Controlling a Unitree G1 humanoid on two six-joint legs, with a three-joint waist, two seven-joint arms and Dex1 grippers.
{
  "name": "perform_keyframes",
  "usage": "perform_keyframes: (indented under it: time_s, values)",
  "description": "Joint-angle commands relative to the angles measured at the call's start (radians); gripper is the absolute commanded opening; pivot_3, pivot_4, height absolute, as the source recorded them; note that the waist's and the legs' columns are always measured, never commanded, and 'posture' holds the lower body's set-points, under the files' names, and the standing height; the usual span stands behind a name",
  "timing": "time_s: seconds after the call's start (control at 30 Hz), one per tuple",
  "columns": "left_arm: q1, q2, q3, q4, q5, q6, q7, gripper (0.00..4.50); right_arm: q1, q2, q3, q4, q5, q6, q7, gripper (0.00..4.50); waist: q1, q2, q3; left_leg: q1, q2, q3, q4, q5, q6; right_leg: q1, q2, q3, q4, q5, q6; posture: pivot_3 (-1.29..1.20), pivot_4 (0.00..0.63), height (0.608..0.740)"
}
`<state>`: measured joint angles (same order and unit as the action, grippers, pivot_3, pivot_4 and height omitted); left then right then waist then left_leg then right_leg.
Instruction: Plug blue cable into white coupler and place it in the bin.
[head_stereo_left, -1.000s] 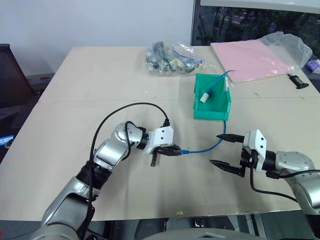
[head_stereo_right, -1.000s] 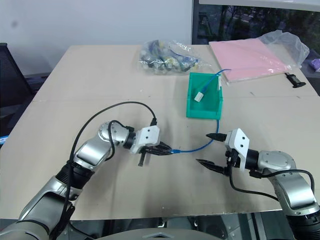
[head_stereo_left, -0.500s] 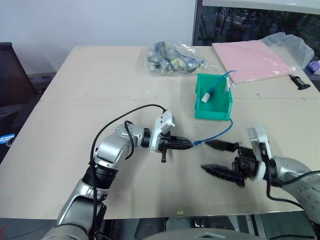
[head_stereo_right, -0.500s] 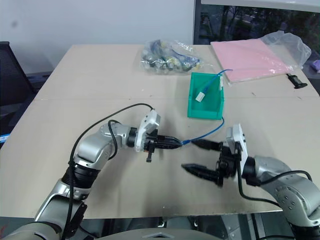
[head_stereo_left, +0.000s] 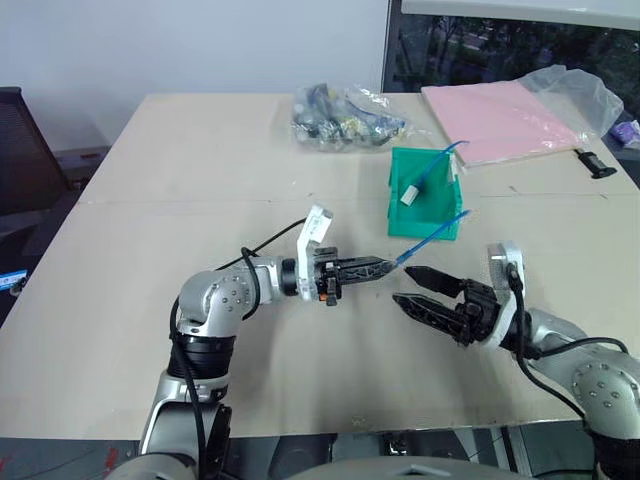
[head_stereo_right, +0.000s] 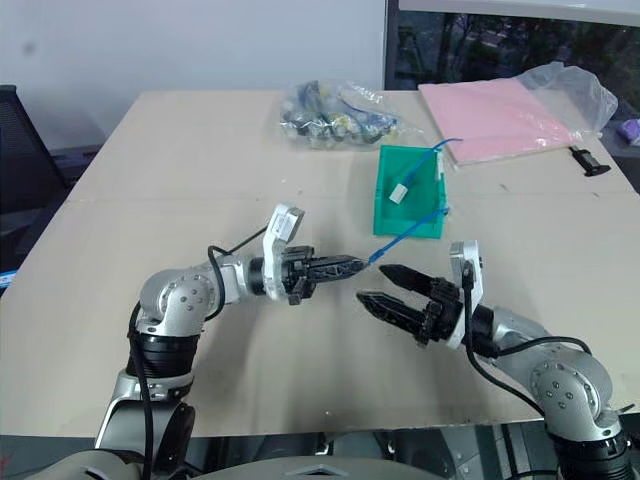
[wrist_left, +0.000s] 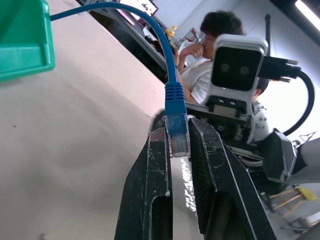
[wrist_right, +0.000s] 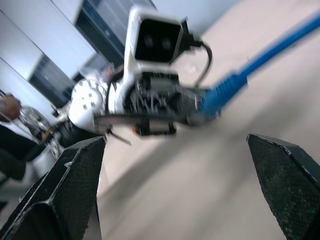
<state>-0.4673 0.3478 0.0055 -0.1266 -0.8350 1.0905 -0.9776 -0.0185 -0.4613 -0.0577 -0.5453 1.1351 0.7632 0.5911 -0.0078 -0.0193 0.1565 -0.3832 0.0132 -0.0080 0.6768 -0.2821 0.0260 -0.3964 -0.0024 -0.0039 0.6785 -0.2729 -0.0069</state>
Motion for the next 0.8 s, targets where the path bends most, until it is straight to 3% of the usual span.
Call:
perform_keyframes:
  time_s: [0.03, 0.07, 0.17, 0.3, 0.37, 0.4, 0.43, 0.8]
  values:
    - [0.003, 0.001, 0.015, -0.041, -0.05, 0.001, 0.002, 0.13, -0.027, 0.024, -0.026, -0.022, 0.058, -0.011, -0.027, 4.5, 0.0, 0.0, 0.0, 0.0, 0.0, 0.0, 0.0, 0.0, 0.0, 0.0, 0.0, 0.0, 0.0, 0.0, 0.0, 0.0, 0.15, 0.74]
    - [0.004, 0.0, 0.016, -0.04, -0.056, 0.002, 0.006, 0.13, -0.029, 0.025, -0.023, -0.023, 0.059, -0.009, -0.028, 4.5, 0.001, 0.0, 0.0, 0.0, 0.0, 0.0, 0.0, 0.0, 0.0, 0.0, 0.0, 0.0, 0.0, 0.0, 0.0, 0.0, 0.15, 0.74]
    - [0.006, 0.002, 0.011, -0.037, -0.065, -0.003, 0.01, 0.0, -0.034, 0.027, -0.014, -0.024, 0.061, -0.007, -0.034, 3.84, 0.001, 0.0, 0.0, 0.0, 0.0, 0.0, 0.0, 0.0, 0.0, 0.0, 0.0, 0.0, 0.0, 0.0, 0.0, 0.0, 0.15, 0.74]
    - [0.01, 0.003, 0.001, -0.037, -0.073, -0.008, 0.012, 0.0, -0.043, 0.03, -0.001, -0.021, 0.063, -0.004, -0.038, 1.84, 0.0, 0.0, 0.0, 0.0, 0.0, 0.0, 0.0, 0.0, 0.0, 0.0, 0.0, 0.0, 0.0, 0.0, 0.0, 0.0, 0.15, 0.74]
    - [0.016, 0.005, -0.005, -0.04, -0.076, -0.011, 0.011, 0.0, -0.045, 0.034, -0.001, -0.02, 0.071, -0.005, -0.04, 1.08, 0.0, 0.0, 0.0, 0.0, 0.0, 0.0, 0.0, 0.0, 0.0, 0.0, 0.0, 0.0, 0.0, 0.0, 0.0, 0.0, 0.15, 0.74]
    - [0.019, 0.005, -0.007, -0.042, -0.08, -0.01, 0.012, 0.0, -0.045, 0.034, -0.001, -0.02, 0.073, -0.005, -0.04, 0.41, -0.001, 0.0, 0.0, 0.0, 0.0, 0.0, 0.0, 0.0, 0.0, 0.0, 0.0, 0.0, 0.0, 0.0, 0.0, 0.0, 0.15, 0.74]
    - [0.022, 0.007, -0.008, -0.044, -0.083, -0.011, 0.011, 0.0, -0.046, 0.034, 0.0, -0.02, 0.075, -0.005, -0.04, 0.17, -0.001, 0.0, 0.0, 0.0, 0.0, 0.0, 0.0, 0.0, 0.0, 0.0, 0.0, 0.0, 0.0, 0.0, 0.0, 0.0, 0.15, 0.74]
    - [0.051, 0.046, -0.044, -0.046, -0.084, -0.032, -0.028, 0.0, -0.056, 0.076, -0.009, -0.016, 0.183, 0.011, -0.068, 0.14, -0.001, 0.0, 0.0, 0.0, 0.0, 0.0, 0.0, 0.0, 0.0, 0.0, 0.0, 0.0, 0.0, 0.0, 0.0, 0.0, 0.15, 0.74]
